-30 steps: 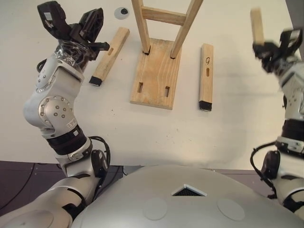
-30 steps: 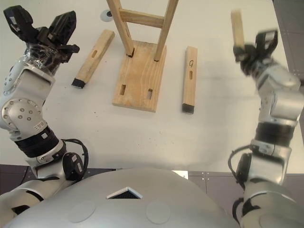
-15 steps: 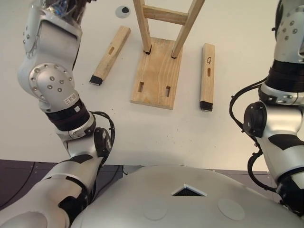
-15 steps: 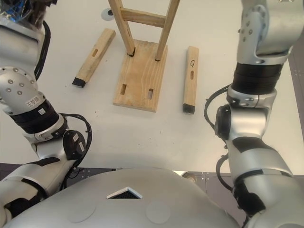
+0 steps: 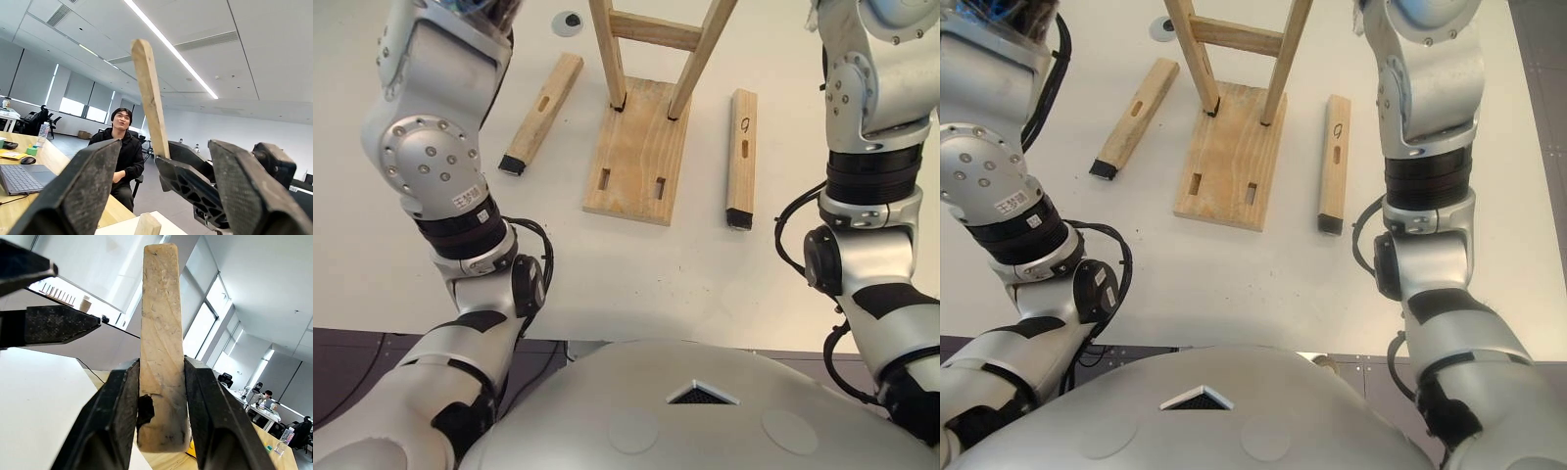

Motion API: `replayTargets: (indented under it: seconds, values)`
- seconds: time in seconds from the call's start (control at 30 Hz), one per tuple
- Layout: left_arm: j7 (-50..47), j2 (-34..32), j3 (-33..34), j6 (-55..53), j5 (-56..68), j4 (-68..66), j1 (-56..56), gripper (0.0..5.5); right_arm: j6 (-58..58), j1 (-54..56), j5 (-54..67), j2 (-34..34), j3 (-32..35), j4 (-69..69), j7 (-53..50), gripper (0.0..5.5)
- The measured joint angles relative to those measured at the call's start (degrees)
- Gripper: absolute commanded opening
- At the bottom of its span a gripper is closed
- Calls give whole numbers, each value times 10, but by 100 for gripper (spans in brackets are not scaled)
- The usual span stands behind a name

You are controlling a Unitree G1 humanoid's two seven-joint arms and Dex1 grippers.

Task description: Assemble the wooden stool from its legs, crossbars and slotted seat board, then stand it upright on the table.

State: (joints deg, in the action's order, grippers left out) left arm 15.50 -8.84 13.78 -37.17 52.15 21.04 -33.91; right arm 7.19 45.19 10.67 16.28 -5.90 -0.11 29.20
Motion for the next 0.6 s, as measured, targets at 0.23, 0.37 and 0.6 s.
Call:
replayTargets:
  seconds: [0.23,0.37,0.6]
  values:
    - [-21,2,11,1,33,0,-2,327,-7,-4,-1,0,-6,0,18,129]
    - [-31,2,14,2,54,0,-2,327,-7,-18,-1,1,-8,0,20,129]
    - [-37,-3,29,12,82,-5,-2,327,-7,-31,-1,1,-10,-12,22,129]
